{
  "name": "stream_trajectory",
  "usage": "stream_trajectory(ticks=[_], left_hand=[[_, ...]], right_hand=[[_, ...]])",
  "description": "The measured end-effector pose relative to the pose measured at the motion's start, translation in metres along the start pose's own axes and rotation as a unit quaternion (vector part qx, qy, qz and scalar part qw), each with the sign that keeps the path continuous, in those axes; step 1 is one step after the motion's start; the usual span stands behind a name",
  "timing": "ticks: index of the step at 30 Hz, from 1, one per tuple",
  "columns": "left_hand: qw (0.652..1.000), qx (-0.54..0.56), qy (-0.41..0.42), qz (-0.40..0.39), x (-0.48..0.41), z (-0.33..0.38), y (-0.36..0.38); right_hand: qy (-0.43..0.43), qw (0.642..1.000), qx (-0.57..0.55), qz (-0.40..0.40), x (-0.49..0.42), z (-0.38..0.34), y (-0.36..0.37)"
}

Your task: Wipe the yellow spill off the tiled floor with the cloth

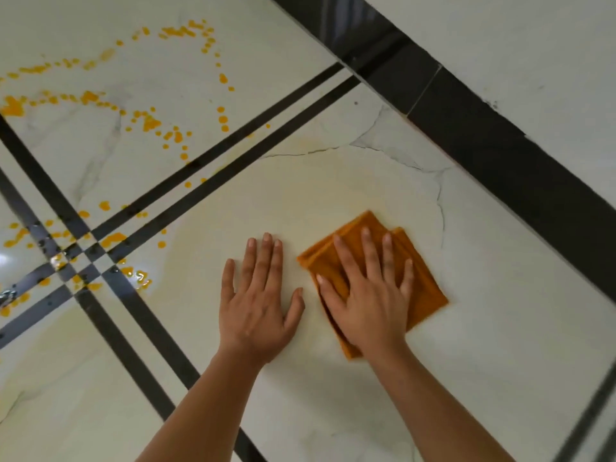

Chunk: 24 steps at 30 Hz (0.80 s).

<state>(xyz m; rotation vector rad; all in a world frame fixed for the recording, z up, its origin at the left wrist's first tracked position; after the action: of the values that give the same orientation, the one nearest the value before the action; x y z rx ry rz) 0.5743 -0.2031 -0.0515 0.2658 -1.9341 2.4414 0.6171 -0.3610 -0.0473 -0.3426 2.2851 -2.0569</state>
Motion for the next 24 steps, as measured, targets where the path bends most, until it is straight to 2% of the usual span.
stream_trajectory(ticks=[2, 4, 7, 10, 15, 17, 20, 21, 22, 24], left_hand=[[1.000, -0.002, -0.015, -0.001, 0.000, 0.003, 0.002], [1.000, -0.007, -0.018, 0.007, -0.003, 0.003, 0.000], [1.000, 0.012, -0.012, 0.016, -0.017, 0.005, -0.008], [0.998, 0.045, -0.045, 0.021, -0.026, 0.004, -0.010], [0.997, 0.039, -0.067, 0.016, -0.016, -0.010, -0.007], [0.997, 0.032, -0.068, 0.020, -0.013, -0.019, -0.007], [0.997, 0.025, -0.075, 0.022, -0.002, -0.031, -0.009], [0.996, 0.027, -0.077, 0.020, 0.000, -0.032, -0.008], [0.996, 0.026, -0.081, 0.016, 0.004, -0.034, -0.008], [0.995, 0.027, -0.092, 0.013, 0.014, -0.039, -0.008]], right_hand=[[0.029, 1.000, 0.002, -0.004, -0.053, -0.005, -0.004], [0.020, 1.000, 0.004, -0.020, -0.077, -0.010, -0.008], [-0.020, 1.000, 0.000, 0.016, -0.018, 0.002, -0.005], [-0.036, 0.999, 0.003, 0.003, 0.028, 0.021, -0.002], [0.048, 0.999, 0.002, -0.017, -0.076, 0.000, -0.010], [-0.023, 1.000, 0.006, -0.010, -0.072, -0.019, -0.006], [-0.216, 0.976, 0.035, -0.013, -0.028, -0.022, -0.002], [-0.235, 0.971, 0.047, -0.023, -0.035, -0.014, -0.003], [-0.214, 0.975, 0.052, -0.034, -0.051, -0.012, -0.005], [-0.085, 0.995, 0.023, -0.046, -0.084, -0.024, -0.007]])
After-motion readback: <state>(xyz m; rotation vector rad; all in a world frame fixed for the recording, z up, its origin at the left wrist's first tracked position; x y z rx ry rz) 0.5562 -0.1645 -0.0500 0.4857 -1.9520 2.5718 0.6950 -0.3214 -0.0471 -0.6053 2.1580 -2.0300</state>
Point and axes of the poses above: each hand's wrist, its own x-axis away from the middle knuckle, its own y-axis out of the palm, z = x × y, the point moved 4 cm from there along -x, towards the middle knuckle
